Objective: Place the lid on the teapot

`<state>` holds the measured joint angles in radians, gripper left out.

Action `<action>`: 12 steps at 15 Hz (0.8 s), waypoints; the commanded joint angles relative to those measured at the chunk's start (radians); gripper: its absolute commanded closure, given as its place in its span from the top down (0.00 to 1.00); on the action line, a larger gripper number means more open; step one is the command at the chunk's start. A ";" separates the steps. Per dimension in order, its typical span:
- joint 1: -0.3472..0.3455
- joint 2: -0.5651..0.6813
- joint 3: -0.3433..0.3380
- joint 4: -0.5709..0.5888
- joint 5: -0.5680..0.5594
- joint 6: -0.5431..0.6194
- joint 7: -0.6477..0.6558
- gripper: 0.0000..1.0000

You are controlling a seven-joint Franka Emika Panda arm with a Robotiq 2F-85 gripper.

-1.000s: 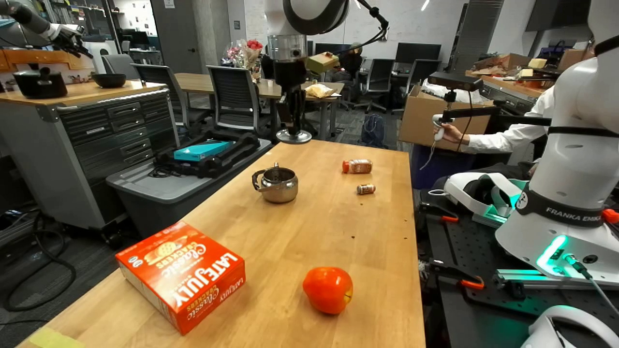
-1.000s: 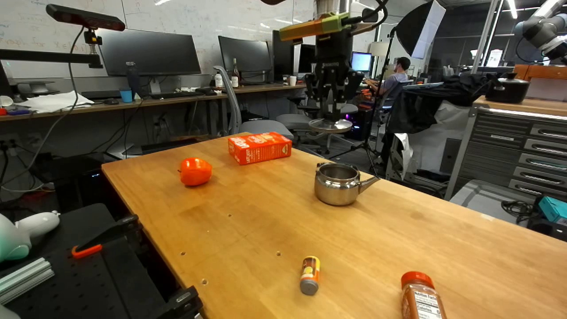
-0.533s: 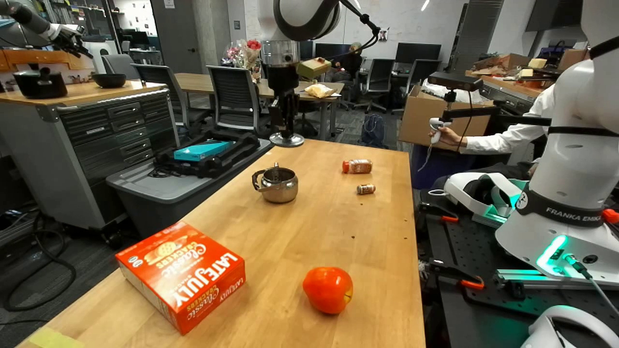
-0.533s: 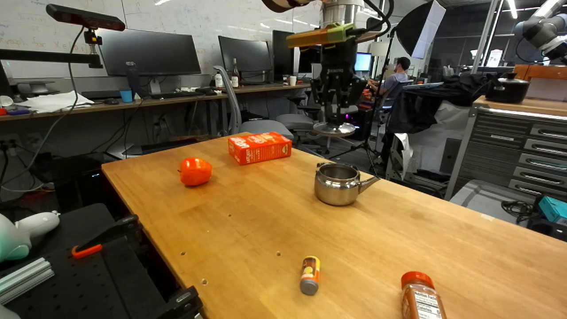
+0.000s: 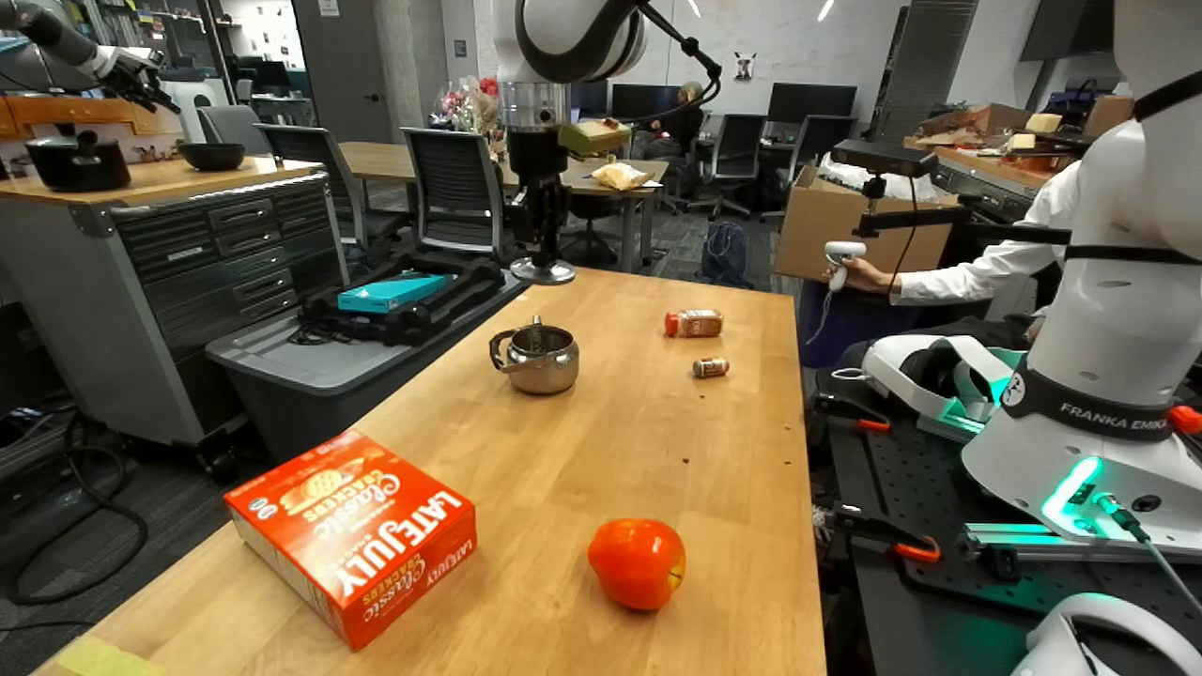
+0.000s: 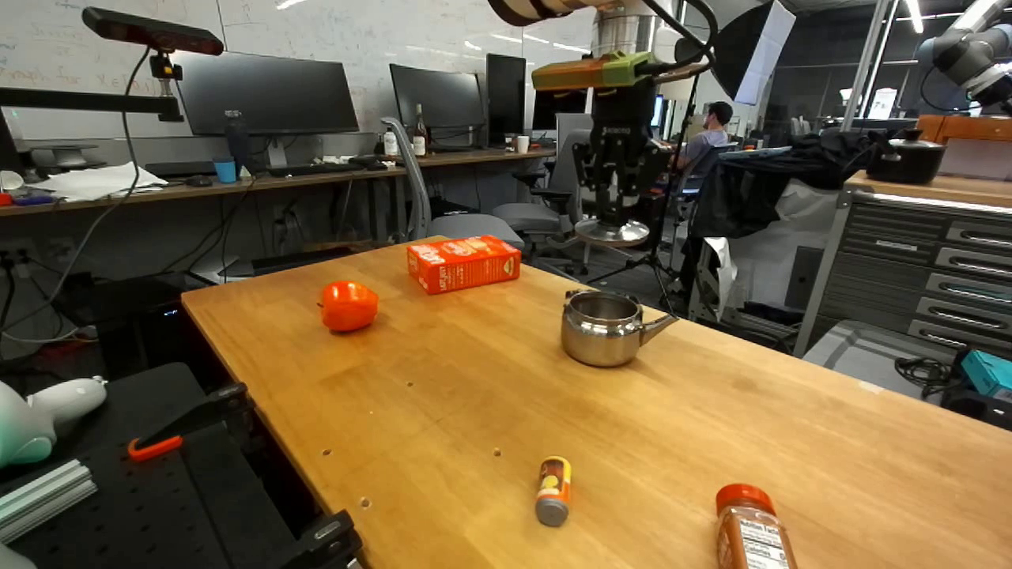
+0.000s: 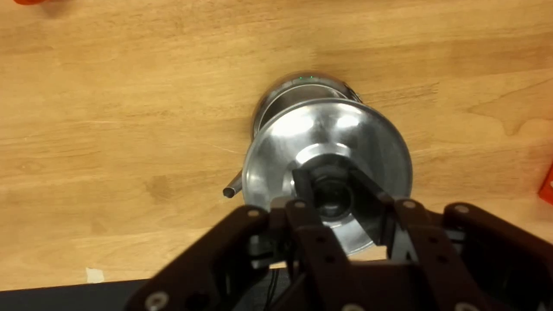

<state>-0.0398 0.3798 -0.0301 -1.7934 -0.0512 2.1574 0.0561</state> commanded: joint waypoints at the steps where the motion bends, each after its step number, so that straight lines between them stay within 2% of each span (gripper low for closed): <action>1: -0.006 0.065 -0.004 0.085 0.032 -0.010 0.006 0.07; 12: -0.004 0.164 -0.005 0.159 0.026 -0.022 0.015 0.07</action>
<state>-0.0443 0.5035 -0.0308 -1.6925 -0.0469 2.1566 0.0638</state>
